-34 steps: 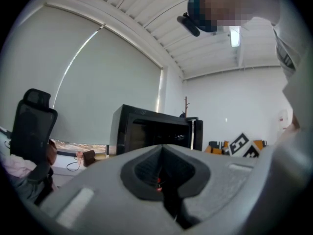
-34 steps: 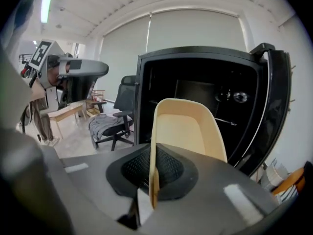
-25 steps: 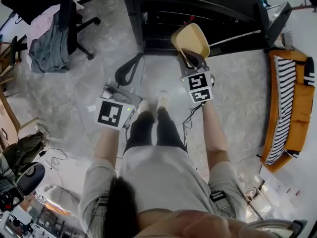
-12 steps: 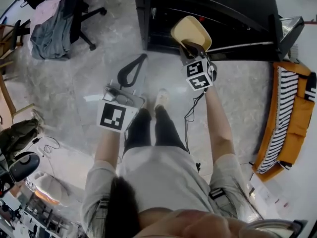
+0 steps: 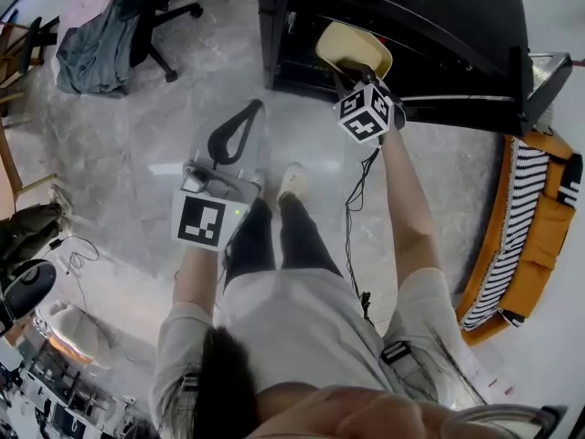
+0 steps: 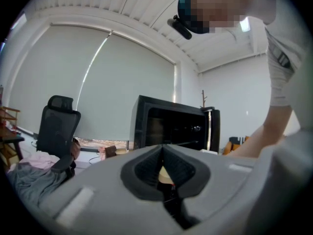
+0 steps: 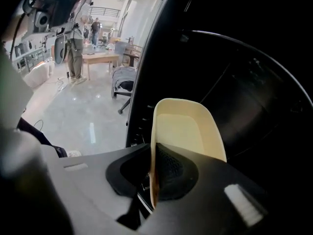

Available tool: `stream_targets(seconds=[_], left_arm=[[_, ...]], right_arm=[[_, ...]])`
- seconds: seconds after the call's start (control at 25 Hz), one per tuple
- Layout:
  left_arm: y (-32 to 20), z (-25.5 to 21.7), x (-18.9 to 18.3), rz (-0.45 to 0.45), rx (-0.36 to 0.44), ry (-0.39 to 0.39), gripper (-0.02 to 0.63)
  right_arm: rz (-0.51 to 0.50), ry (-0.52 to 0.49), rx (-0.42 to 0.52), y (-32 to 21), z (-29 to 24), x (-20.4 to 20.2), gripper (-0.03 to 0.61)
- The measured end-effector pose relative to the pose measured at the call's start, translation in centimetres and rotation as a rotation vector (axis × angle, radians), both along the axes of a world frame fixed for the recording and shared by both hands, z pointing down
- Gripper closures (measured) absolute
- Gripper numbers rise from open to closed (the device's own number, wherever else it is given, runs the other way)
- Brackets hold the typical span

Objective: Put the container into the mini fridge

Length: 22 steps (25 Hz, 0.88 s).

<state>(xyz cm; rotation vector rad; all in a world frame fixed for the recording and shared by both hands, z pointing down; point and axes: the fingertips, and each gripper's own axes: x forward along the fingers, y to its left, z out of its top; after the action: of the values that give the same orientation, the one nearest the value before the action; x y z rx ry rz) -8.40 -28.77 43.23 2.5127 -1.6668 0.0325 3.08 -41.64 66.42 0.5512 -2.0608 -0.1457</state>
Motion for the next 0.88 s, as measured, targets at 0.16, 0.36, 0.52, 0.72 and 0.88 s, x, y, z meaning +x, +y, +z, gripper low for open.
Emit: stream_targets(seconds=[0.16, 0.36, 0.52, 0.72, 0.88], left_arm=[[-0.1, 0.4, -0.3, -0.031, -0.003, 0.0, 0.612], [0.0, 0.8, -0.6, -0.068, -0.011, -0.002, 0.612], [0.1, 1.0, -0.5, -0.088, -0.017, -0.002, 0.612], [0.5, 1.2, -0.6, -0.111, -0.028, -0.008, 0.612], [0.5, 1.4, -0.6, -0.122, -0.033, -0.013, 0.612]], right_arm=[[-0.015, 0.033, -0.003, -1.3, 1.3, 0.3, 0.565], [-0.056, 0.067, 0.006, -2.4, 2.2, 0.4, 0.565], [-0.096, 0.107, 0.031, -3.1, 2.7, 0.5, 0.565], [-0.122, 0.142, 0.044, -3.9, 3.2, 0.8, 0.563], [-0.126, 0.149, 0.05, -4.7, 3.4, 1.0, 0.561]])
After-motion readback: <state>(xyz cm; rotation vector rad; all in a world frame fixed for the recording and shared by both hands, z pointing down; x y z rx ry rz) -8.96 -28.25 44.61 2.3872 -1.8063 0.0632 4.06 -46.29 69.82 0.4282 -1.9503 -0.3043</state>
